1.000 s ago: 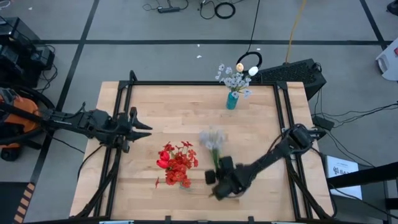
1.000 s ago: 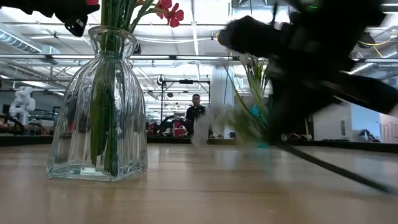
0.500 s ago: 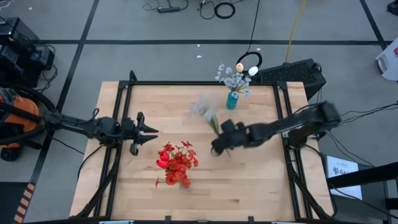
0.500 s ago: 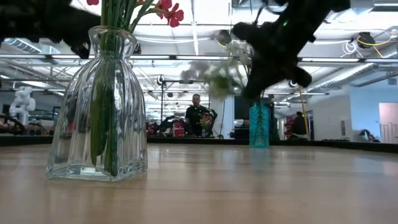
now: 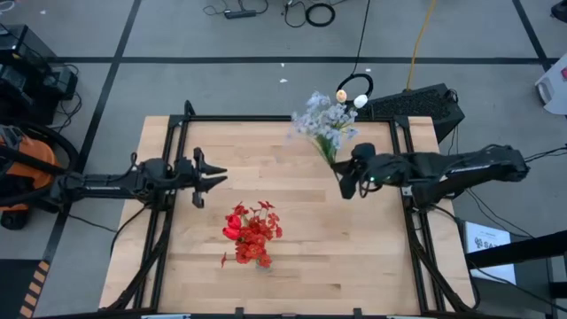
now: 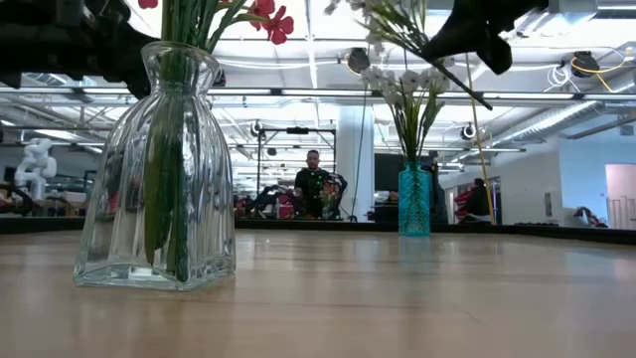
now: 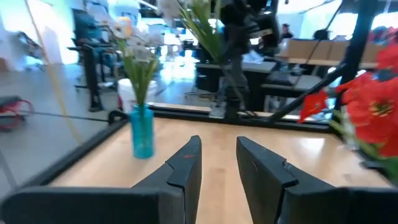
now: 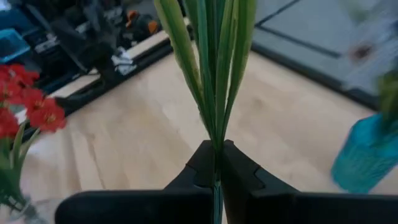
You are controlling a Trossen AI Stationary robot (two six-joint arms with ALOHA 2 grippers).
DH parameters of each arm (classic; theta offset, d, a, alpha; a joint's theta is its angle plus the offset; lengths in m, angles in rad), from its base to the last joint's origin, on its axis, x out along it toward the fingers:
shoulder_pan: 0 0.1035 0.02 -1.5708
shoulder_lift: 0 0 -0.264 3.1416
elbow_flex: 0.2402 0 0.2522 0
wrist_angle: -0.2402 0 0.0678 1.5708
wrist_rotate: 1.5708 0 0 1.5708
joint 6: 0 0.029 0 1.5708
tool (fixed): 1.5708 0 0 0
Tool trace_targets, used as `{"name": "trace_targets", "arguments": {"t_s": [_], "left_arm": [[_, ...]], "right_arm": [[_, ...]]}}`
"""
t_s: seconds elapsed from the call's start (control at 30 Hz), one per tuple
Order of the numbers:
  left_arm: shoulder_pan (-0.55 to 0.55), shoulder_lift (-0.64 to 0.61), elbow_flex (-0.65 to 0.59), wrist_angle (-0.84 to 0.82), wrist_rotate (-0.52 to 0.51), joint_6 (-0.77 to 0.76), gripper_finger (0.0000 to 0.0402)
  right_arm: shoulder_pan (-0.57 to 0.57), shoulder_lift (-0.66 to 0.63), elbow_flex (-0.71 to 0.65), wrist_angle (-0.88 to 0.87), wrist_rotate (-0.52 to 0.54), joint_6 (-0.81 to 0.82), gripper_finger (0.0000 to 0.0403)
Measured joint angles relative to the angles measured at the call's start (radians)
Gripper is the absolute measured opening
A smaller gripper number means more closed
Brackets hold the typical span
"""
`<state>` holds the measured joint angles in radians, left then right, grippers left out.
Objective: Sort flowers into vase by color
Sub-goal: Put the white flowers into the blue vase
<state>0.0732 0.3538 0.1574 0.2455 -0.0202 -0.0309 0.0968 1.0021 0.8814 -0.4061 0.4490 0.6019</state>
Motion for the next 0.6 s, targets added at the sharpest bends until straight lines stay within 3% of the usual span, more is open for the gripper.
{"name": "trace_targets", "arguments": {"t_s": [0.13, 0.6], "left_arm": [[0.032, -0.007, 0.0, -0.009, 0.055, -0.058, 0.0106], [0.029, -0.172, -0.001, -0.224, 0.015, -0.128, 0.0106]], "right_arm": [[-0.018, -0.039, 0.0, -0.002, 0.002, -0.03, 0.0], [-0.016, -0.052, 0.0, -0.077, -0.008, -0.022, 0.0003]]}}
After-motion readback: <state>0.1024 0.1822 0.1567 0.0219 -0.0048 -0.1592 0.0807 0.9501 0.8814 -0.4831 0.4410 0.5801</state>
